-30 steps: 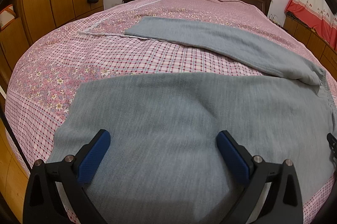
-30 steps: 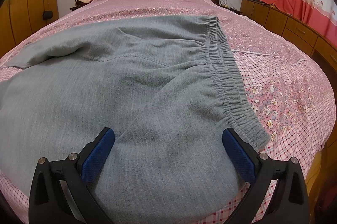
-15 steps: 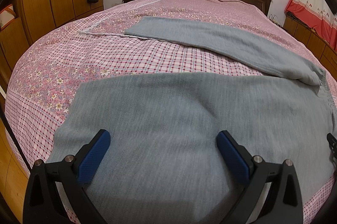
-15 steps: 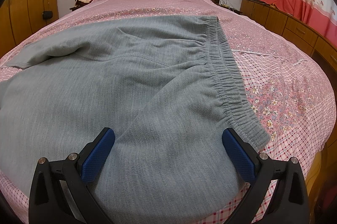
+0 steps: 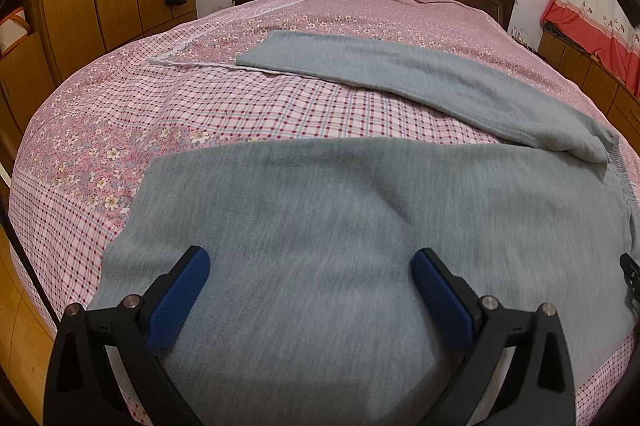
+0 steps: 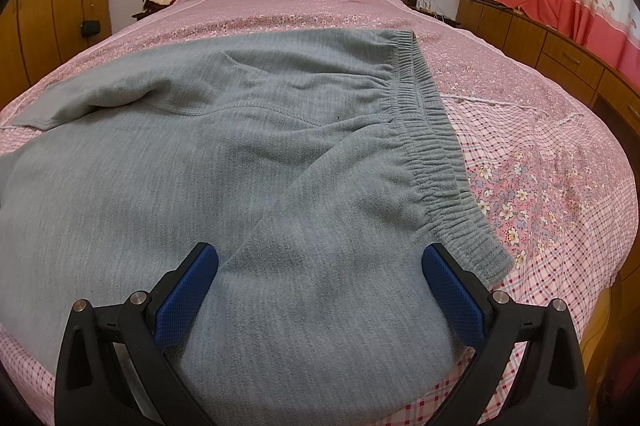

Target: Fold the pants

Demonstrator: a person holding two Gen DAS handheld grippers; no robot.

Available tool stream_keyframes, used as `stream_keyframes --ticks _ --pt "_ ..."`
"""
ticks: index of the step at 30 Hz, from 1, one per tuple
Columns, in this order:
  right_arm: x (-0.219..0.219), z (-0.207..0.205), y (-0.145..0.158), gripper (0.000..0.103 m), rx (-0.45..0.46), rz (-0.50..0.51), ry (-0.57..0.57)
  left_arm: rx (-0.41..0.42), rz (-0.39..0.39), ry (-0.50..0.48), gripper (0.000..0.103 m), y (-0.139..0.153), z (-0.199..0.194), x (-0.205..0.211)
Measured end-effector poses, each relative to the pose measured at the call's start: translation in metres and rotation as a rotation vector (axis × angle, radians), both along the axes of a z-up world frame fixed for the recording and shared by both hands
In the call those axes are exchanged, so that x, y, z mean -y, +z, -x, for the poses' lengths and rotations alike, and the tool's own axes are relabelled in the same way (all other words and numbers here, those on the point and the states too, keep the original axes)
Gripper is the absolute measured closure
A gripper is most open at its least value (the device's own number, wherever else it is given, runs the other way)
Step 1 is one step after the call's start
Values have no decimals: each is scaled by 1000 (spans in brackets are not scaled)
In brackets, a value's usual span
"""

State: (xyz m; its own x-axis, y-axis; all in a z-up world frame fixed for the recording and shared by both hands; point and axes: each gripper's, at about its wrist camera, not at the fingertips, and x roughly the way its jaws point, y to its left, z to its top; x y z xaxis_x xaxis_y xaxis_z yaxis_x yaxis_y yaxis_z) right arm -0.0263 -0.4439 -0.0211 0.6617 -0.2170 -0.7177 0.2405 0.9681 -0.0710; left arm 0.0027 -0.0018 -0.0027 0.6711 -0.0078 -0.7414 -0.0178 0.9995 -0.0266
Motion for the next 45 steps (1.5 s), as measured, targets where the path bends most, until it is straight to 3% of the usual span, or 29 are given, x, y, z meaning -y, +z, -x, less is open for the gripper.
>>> stream_keyframes --ticks 45 --pt "-1 2 0 0 -3 2 -1 -20 14 10 0 -4 -2 -4"
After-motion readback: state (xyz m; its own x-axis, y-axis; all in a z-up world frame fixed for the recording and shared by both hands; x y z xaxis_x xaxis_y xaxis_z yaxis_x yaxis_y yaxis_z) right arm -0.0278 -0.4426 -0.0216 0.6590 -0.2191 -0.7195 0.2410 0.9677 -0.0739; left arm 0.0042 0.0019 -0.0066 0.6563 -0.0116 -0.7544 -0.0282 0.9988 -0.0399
